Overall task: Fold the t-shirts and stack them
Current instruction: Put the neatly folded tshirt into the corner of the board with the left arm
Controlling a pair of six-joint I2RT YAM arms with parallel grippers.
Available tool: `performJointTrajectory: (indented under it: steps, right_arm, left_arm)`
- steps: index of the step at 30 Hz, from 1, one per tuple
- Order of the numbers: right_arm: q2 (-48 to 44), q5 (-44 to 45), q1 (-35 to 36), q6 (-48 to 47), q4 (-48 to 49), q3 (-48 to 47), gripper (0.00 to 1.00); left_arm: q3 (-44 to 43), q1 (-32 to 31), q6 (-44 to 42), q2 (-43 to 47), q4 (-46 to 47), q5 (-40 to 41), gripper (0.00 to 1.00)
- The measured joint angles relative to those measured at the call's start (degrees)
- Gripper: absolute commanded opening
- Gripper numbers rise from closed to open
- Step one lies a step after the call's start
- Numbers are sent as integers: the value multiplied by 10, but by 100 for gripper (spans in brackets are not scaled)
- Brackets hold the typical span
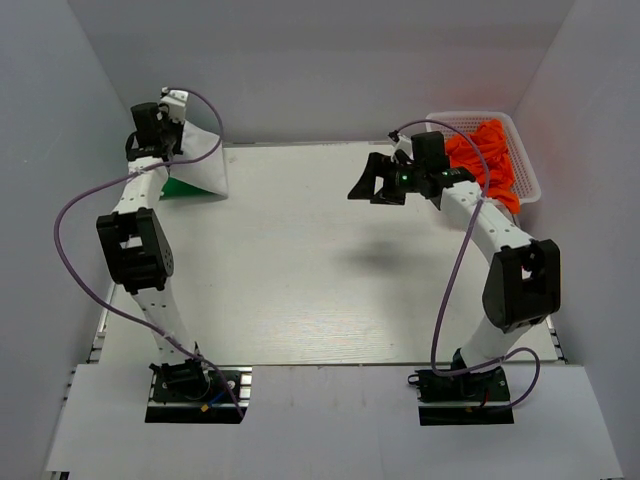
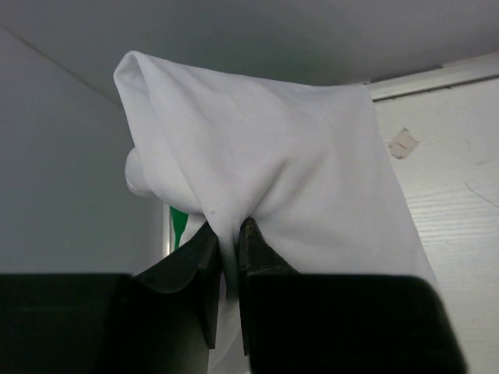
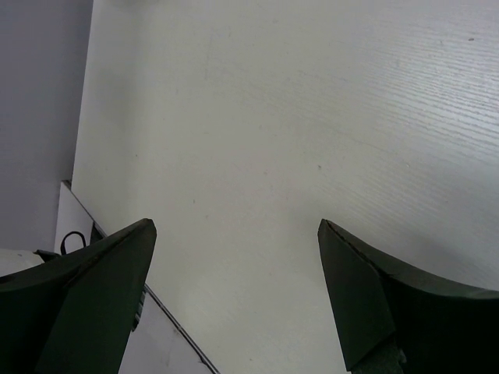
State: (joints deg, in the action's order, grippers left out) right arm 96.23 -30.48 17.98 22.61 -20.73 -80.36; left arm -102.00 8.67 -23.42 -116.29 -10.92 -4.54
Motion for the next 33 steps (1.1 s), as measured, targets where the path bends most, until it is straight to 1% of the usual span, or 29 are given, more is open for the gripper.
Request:
performJointTrajectory:
  steps: [9, 18, 20, 21, 22, 23, 25, 26, 27, 28, 31, 32, 33]
  right_arm:
    - [68, -24, 0, 15, -3, -53, 90]
    - [103, -39, 0, 29, -4, -90, 90]
    - [105, -41, 0, 31, -4, -94, 90]
    - [107, -42, 0, 32, -4, -96, 90]
    - [108, -43, 0, 33, -4, -98, 90]
    - [110, -43, 0, 34, -3, -101, 90]
    - [116, -45, 0, 37, -4, -108, 90]
    - [118, -45, 0, 38, -4, -110, 90]
    - [120, -45, 0, 39, -4, -111, 90]
    - [120, -46, 0, 40, -5, -111, 90]
    - [120, -47, 0, 40, -6, -111, 90]
    - [120, -47, 0, 40, -6, -111, 90]
    - [120, -47, 0, 40, -6, -111, 90]
  left_arm:
    - [0, 59, 70, -44, 71, 5, 0]
    - [-9, 77, 136, -106, 102, 16, 1]
    - [-22, 78, 148, -123, 97, 26, 46]
    - [-35, 79, 153, -134, 91, 36, 73]
    - [-47, 79, 156, -141, 83, 46, 89]
    - [-60, 78, 163, -148, 75, 58, 91]
    - [-81, 77, 183, -155, 58, 87, 91]
    - [-94, 77, 191, -157, 43, 103, 87]
    - [-112, 77, 200, -160, 22, 120, 86]
    - [-135, 77, 211, -165, 2, 134, 86]
    - [-240, 77, 239, -195, -76, 174, 86]
    - [-272, 77, 247, -204, -98, 182, 89]
    - [-292, 77, 254, -209, -118, 191, 89]
